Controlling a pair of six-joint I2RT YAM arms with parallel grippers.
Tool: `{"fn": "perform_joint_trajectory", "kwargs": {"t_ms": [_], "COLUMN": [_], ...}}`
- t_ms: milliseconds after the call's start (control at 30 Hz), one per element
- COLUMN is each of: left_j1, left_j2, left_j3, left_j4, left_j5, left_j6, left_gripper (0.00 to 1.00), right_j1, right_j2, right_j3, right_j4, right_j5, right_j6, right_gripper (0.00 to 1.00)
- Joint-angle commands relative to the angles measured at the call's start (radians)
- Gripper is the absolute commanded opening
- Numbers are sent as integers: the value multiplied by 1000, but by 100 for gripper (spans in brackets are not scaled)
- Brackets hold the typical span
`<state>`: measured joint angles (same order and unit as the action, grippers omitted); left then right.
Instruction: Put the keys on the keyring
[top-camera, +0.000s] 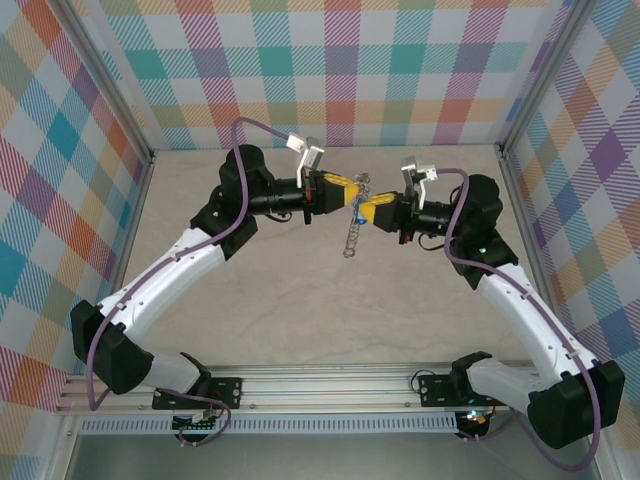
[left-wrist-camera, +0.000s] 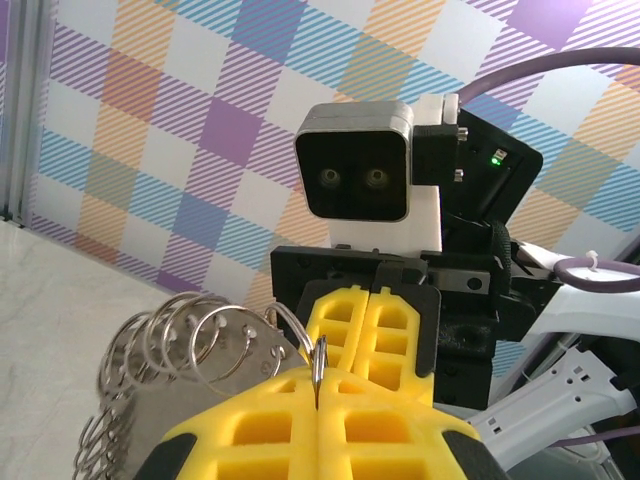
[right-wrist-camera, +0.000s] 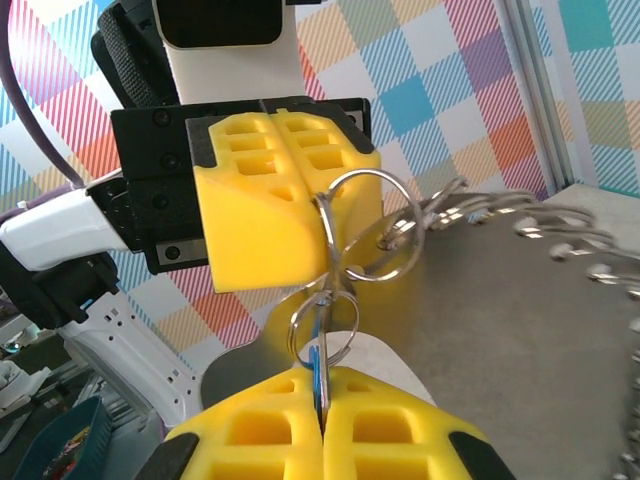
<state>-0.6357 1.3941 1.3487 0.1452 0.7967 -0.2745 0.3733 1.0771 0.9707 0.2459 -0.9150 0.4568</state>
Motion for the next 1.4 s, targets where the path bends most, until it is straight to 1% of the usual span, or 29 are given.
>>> {"fn": "perform_joint_trajectory", "kwargs": {"t_ms": [0, 67, 167, 400, 567, 600, 667, 800, 900, 967, 1067, 1167, 1267, 1367], "left_j1": [-13, -17, -22, -24, -24, -24, -24, -22, -23, -24, -23, -24, -24, -24], "left_j2": [-43, -42, -42, -42, -43, -46, -51, -65, -73, -77, -81, -83, -84, -82], "left_j3": [-9, -14, -22, -40, -45, -46, -52, -66, -76, -80, -90, -101, -112, -124], "left_j4": [113, 120, 126, 148, 157, 155, 157, 170, 180, 187, 206, 223, 244, 261], "left_j5": [-40, -45, -51, -62, -71, -76, -82, -102, -106, -110, -112, -128, -152, -175], "left_j6": [-24, -26, -29, -39, -46, -46, -46, -48, -51, -55, -64, -79, -98, -117], "left_gripper": [0, 0, 0, 0, 0, 0, 0, 0, 0, 0, 0, 0, 0, 0], "right_j1": [45, 74, 105, 107, 106, 107, 107, 103, 82, 63, 40, 36, 36, 36], "right_j2": [23, 47, 80, 55, 50, 45, 30, -36, -114, -165, -226, -241, -220, -176], "right_j3": [-11, 4, 39, 23, 19, 15, 8, -9, -34, -48, -58, -48, -40, -43], "right_j4": [9, 7, -52, -105, -134, -140, -158, -242, -302, -328, -314, -248, -137, 0], "right_j5": [7, 15, 26, 76, 89, 96, 106, 130, 150, 165, 215, 272, 301, 318], "right_j6": [-8, -15, -57, -99, -105, -107, -112, -149, -167, -169, -140, -74, 35, 183], "right_gripper": [0, 0, 0, 0, 0, 4, 20, 38, 45, 46, 46, 46, 44, 41]}}
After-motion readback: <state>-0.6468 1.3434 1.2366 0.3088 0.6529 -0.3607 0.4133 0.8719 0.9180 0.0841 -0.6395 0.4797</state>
